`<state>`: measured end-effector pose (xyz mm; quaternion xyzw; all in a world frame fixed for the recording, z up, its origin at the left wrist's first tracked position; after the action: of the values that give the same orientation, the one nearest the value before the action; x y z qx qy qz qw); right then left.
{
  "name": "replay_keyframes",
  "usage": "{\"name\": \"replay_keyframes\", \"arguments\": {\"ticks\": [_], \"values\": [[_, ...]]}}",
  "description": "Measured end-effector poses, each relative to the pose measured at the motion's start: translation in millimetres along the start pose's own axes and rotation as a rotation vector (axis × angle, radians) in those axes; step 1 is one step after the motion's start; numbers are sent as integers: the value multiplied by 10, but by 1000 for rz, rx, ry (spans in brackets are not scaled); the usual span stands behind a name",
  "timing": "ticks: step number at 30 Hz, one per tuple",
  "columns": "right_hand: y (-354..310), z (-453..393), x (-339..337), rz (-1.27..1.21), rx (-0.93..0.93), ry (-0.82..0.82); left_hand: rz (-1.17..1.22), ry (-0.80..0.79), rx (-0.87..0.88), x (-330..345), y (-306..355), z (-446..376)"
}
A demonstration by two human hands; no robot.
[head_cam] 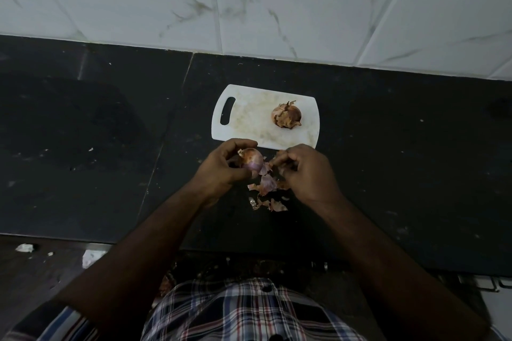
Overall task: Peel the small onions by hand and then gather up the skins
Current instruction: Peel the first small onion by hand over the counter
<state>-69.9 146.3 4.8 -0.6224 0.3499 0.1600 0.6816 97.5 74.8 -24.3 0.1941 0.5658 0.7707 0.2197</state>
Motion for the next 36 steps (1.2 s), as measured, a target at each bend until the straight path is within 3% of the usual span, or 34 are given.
{"name": "replay_keyframes", "arguments": {"ticks": [5,10,15,18,21,28,32,36], "values": [[-235,-97,90,-79,-58,-31,6,-12,-5,36,11,-26],[-301,-131,123,-78,-61,128,21,1,26,78,99,-63],[-301,-155,82,-63,-59,184,98,-11,-8,58,100,-62],[-231,-172,34,-100,19,146,109,-18,-22,47,97,-43],[-283,-119,40,-154,-18,73,101,-22,-33,21,103,-36],[-232,-109,100,-270,62,72,182,-69,-61,6,85,-2],[-52,-98,115,-135,81,71,311,-125,-72,3,62,16],[167,-52,95,32,130,-71,317,-163,-87,11,71,25]]}}
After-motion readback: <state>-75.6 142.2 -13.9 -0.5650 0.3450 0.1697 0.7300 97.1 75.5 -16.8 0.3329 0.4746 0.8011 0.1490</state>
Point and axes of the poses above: each hand's wrist, its own z-axis away from the middle knuckle, its own x-axis out of the palm, y = z × x, the point moved 5 cm from there along -z, towards the middle knuckle, and after that the axes turned 2 degrees about -z, right-handed, at the moved point
